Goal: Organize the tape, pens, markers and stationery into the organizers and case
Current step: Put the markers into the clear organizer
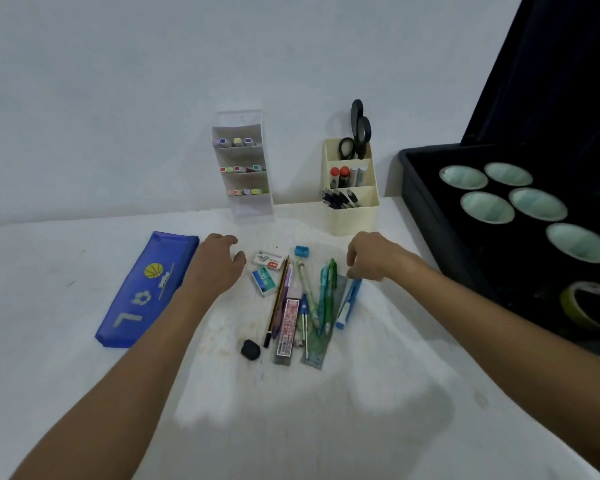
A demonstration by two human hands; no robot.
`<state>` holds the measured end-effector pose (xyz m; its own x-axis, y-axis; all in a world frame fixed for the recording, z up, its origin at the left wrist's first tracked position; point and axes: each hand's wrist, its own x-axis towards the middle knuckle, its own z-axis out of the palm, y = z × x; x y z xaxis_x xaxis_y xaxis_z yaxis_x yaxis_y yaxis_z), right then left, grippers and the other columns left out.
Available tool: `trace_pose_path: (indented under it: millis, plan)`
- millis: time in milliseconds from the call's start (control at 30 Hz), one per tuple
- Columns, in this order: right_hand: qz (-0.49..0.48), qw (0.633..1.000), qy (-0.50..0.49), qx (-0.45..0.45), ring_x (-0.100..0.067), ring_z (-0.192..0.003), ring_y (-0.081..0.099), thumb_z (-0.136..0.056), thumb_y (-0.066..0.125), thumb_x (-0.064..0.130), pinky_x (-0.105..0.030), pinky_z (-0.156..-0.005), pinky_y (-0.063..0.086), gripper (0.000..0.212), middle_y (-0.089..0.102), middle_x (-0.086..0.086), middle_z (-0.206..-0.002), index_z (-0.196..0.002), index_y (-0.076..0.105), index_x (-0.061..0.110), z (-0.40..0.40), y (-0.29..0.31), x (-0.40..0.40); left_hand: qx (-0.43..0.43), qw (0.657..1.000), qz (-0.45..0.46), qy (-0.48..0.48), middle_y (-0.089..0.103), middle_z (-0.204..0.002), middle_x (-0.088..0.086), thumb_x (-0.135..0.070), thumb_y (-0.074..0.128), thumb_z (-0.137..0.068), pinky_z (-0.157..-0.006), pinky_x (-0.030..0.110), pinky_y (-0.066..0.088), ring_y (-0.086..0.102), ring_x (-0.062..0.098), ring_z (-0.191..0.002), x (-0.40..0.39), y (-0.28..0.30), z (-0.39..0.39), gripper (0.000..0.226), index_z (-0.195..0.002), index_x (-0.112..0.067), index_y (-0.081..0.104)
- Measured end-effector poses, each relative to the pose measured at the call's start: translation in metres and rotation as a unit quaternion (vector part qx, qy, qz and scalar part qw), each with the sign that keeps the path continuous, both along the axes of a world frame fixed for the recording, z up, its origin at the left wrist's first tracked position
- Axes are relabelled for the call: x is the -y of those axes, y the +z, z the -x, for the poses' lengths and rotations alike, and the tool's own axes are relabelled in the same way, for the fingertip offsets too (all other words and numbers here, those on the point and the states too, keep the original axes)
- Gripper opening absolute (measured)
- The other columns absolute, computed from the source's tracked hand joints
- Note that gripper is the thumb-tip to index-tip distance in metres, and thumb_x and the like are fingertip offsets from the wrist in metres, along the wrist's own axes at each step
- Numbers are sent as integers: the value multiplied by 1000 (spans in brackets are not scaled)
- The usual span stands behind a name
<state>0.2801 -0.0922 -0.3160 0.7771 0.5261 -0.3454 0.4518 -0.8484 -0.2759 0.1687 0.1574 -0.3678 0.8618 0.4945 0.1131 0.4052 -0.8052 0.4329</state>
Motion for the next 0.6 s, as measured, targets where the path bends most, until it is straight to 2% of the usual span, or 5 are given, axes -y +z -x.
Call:
trace_pose_path:
  millis: [100,200,267,433,600]
  plan:
    - [20,1000,-10,-10,-25,-78,62,-86,64,11,-29,-62,55,28,62,-16,-108,-113,61,2,3,-5,8,-33,999,-13,-18,49,-138,17,-24,49,-97,-104,35,36,46,29,-126,-6,-12,4,44,-136,-3,49]
    - [46,998,27,17,-26,-105,59,-90,57,5,-26,-75,48,37,54,-13,-126,-127,53,5,4,-9,11,-24,997,-59,-34,57,-124,18,-23,46,-98,-95,39,42,53,33,-113,-7,-21,7,39,-129,-1,54]
    - [47,997,49,23,-25,-114,55,-90,57,5,-23,-80,44,44,48,-11,-132,-132,52,10,4,-12,13,-9,997,-76,-30,57,-121,17,-23,45,-98,-93,42,44,53,34,-110,-6,-25,10,38,-128,-2,55]
    - [45,993,88,68,-25,-107,56,-86,65,7,-25,-84,46,34,47,-8,-124,-119,63,15,5,-13,17,14,994,-102,-20,57,-121,19,-20,45,-98,-90,45,47,53,36,-109,-1,-32,15,36,-125,-1,57]
    - [33,992,109,59,-21,-104,58,-81,74,11,-27,-85,49,28,56,-4,-121,-108,69,17,3,1,14,21,996,-89,-6,55,-131,19,-18,45,-98,-98,44,42,50,34,-119,3,-33,16,36,-129,-1,55]
